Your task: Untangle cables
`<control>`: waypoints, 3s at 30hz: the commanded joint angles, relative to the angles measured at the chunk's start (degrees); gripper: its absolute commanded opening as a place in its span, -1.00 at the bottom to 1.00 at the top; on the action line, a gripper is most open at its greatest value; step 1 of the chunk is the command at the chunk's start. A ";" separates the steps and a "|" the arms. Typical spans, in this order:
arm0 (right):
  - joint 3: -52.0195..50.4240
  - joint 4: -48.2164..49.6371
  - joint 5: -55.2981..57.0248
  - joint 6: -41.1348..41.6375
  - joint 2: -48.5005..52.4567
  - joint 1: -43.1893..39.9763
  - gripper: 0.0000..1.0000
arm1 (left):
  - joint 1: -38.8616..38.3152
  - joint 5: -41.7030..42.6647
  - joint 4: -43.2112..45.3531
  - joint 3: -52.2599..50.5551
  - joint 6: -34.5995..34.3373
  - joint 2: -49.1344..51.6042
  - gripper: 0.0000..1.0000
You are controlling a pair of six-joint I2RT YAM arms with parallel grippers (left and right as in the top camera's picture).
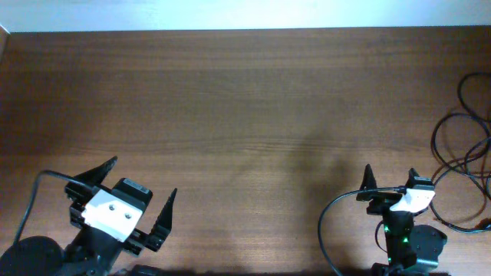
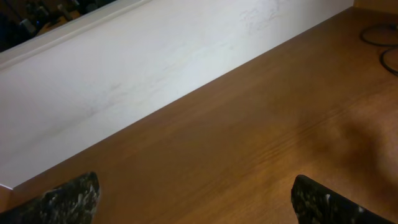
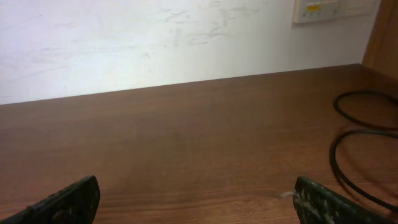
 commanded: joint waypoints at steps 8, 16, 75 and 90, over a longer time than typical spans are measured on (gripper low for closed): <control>-0.50 0.07 0.35 0.61 -0.66 12.96 0.97 | 0.09 0.24 0.02 0.46 -1.99 -0.28 0.98; -0.50 0.07 0.33 0.61 -0.61 12.96 0.97 | 0.09 13.29 22.29 -24.35 -21.44 -0.28 0.98; -0.50 0.07 0.33 0.61 -0.59 12.96 0.97 | 10.05 -8.79 56.92 -77.75 -17.27 -34.67 0.98; -0.50 0.07 0.33 0.61 -0.59 12.96 0.97 | 10.05 -8.79 56.92 -77.75 -17.27 -34.67 0.98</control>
